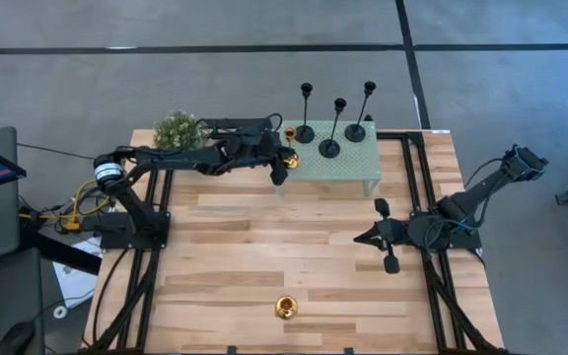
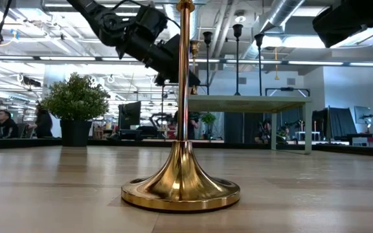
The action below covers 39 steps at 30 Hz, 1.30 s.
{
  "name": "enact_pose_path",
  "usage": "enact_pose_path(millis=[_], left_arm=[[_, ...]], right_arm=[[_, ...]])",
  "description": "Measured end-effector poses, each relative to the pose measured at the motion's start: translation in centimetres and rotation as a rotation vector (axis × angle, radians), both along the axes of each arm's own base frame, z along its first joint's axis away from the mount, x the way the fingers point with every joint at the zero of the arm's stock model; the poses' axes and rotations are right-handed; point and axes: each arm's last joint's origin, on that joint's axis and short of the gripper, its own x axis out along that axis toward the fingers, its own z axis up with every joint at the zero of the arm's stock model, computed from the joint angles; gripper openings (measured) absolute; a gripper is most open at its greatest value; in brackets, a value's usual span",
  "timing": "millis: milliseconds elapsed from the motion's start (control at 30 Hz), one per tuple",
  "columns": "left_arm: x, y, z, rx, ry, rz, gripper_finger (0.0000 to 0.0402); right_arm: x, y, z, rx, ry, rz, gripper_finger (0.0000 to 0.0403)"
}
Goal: Pick & Place candle stick holders
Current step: Put the left gold candle holder on the shelf, then put the gold candle holder on the shelf
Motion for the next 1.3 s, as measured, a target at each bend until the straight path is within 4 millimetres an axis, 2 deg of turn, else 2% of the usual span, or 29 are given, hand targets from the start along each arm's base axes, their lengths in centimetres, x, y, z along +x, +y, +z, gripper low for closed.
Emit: enact_pose_path(millis=[167, 433, 800, 1300], left_arm=[[-0.07, 0.0, -0.18, 0.005, -0.011, 0.0, 0.002], [-0.07, 0.02, -0.27, 0.009, -0.015, 0.003, 0.0054], [-0.02, 0.04, 0.04, 0.023, -0.044, 0.002, 0.0083], [-0.01, 0.04, 0.15, 0.027, -0.051, 0.002, 0.0198]], right_arm=[[0.0, 0.0, 0.01, 0.0, -0.001, 0.0, 0.0], [0.0, 0.0, 0.01, 0.0, -0.001, 0.0, 0.0], [0.01, 0.0, 0.01, 0.001, -0.002, 0.0, 0.0], [0.03, 0.02, 0.06, 0.005, -0.007, 0.0, 0.0]])
